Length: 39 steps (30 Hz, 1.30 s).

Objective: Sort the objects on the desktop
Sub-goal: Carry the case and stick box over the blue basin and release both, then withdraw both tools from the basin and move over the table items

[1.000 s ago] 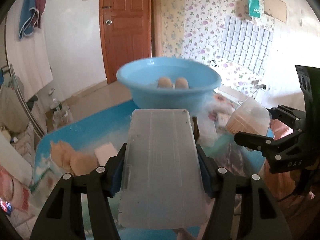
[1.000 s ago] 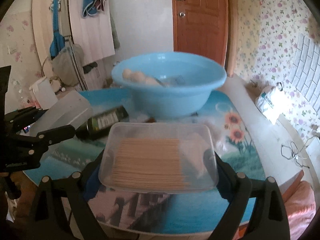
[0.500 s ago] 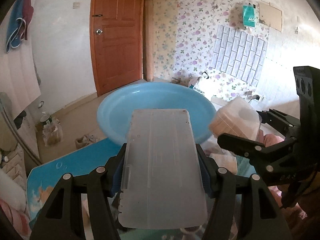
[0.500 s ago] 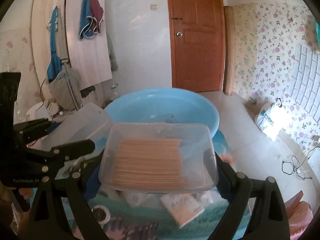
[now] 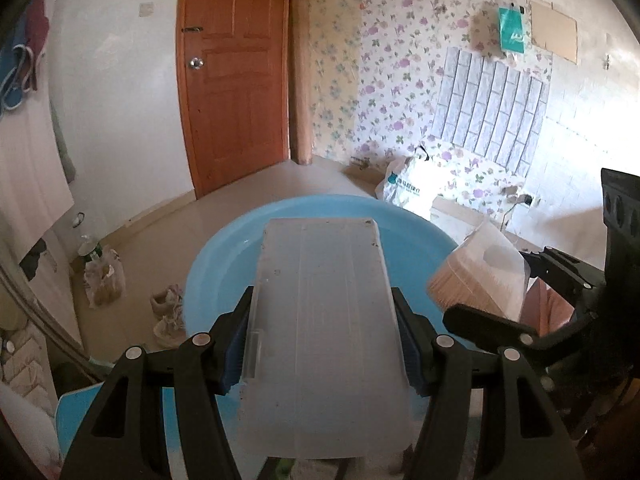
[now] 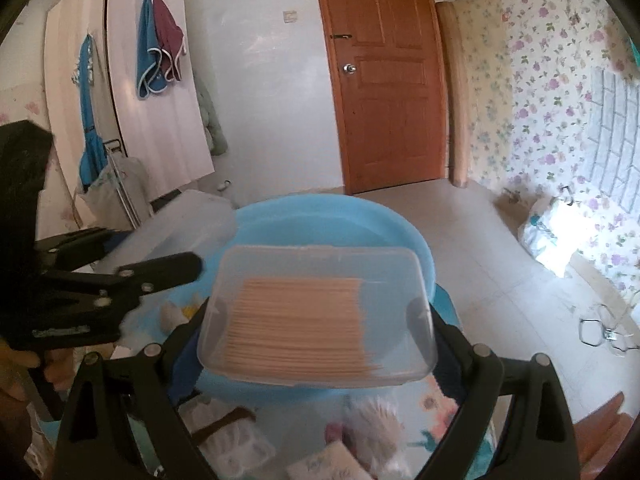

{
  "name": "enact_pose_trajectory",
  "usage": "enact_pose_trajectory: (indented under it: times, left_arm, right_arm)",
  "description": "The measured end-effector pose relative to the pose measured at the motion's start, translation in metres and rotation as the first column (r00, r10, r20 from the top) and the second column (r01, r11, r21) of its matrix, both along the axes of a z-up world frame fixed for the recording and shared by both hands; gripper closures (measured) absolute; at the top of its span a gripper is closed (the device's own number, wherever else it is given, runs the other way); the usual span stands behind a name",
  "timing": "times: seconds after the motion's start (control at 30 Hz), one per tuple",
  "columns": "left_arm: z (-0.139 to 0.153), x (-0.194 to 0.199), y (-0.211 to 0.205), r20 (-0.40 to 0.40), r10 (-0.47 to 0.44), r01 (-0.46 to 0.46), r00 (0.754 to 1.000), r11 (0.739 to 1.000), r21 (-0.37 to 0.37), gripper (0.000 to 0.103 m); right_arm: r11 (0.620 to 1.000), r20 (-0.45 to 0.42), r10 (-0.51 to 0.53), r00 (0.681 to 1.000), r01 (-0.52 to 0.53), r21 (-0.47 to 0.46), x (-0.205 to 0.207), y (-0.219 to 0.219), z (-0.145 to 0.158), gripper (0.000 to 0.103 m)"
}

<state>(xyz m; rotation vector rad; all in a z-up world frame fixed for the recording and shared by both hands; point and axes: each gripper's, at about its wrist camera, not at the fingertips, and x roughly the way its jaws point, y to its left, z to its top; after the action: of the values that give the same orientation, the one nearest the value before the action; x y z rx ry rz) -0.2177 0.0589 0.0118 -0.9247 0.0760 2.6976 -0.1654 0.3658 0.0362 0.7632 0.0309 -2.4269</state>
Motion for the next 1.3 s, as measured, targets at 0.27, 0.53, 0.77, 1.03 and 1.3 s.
enact_pose_trajectory:
  times: [0.27,0.53,0.77,1.03,1.3]
  left_arm:
    - [-0.007,-0.025,0.01,-0.007,-0.002,0.001,1.0,0.999,-0.047,0.019]
    - [-0.006,-0.011,-0.017,-0.021,0.107,-0.108,0.994,0.992,-0.061,0.007]
    - [-0.012,0.022,-0.038,-0.004,0.157,-0.157,0.988,0.986,-0.054,0.0]
    - [-0.013,0.058,-0.049,0.006,0.184,-0.183,0.983,0.982,-0.054,0.0]
    - [-0.005,0.086,-0.045,-0.019,0.169,-0.17,0.985,0.983,-0.075,0.0]
  right_arm:
    - [1.0,0.025,-0.009,1.0,0.01,-0.017,-0.023,-0.002,-0.012,0.01]
    - [0.999,0.041,0.033,0.999,-0.032,-0.026,-0.029,-0.02,-0.011,0.01]
    - [0.999,0.035,0.017,0.999,-0.015,-0.043,-0.013,-0.02,-0.009,0.001]
    - [0.999,0.014,0.02,1.0,-0.02,-0.033,0.016,-0.022,0.002,0.0]
    - [1.0,0.015,0.011,1.0,-0.011,-0.02,0.049,-0.018,0.003,0.0]
